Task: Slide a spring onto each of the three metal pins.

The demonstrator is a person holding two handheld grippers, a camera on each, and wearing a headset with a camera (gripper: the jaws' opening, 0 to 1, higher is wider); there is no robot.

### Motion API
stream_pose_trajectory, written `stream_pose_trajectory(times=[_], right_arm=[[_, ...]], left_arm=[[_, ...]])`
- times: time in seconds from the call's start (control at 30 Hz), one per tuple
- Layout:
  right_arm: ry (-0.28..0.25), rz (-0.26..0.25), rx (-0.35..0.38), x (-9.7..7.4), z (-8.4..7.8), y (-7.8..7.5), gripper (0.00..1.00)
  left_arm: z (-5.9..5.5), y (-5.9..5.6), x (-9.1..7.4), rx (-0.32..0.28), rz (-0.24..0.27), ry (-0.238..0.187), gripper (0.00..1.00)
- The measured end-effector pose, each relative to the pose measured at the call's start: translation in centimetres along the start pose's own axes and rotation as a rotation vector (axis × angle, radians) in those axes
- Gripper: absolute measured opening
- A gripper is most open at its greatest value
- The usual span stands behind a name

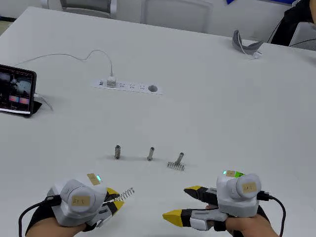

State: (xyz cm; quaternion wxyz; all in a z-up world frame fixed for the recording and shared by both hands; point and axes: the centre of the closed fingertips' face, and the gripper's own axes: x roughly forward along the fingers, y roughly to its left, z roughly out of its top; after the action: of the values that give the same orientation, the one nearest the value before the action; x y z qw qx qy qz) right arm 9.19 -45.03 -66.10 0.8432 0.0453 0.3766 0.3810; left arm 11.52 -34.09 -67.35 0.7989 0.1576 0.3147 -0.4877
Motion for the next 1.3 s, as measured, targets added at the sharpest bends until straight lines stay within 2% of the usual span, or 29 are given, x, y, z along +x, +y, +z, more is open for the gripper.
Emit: stream_pose_trajectory(times=[0.3,0.47,0.63,0.83,1.2,1.3], right_arm=[[-0.005,0.038,0.021,0.4,0.1,0.9,0.61],[-0.029,0.057,0.054,0.6,0.5,1.3,0.6],[-0.044,0.073,0.08,0.8,0.9,1.4,0.58],[-0.054,0.111,0.096,1.3,1.6,2.3,0.49],[-0.069,0.209,0.161,2.0,2.6,4.3,0.27],[-0.068,0.207,0.175,2.0,2.7,4.0,0.24]], left_arm=[[1.4,-1.4,-0.1,0.041,-0.023,-0.019,0.11],[1.8,-2.4,0.1,0.054,-0.049,-0.022,0.11],[2.7,-3.5,0.3,0.074,-0.082,-0.032,0.11],[3.7,-4.6,0.6,0.112,-0.115,-0.04,0.11],[3.8,-5.2,1.2,0.146,-0.135,-0.032,0.11],[3.5,-5.0,1.2,0.153,-0.13,-0.023,0.1]])
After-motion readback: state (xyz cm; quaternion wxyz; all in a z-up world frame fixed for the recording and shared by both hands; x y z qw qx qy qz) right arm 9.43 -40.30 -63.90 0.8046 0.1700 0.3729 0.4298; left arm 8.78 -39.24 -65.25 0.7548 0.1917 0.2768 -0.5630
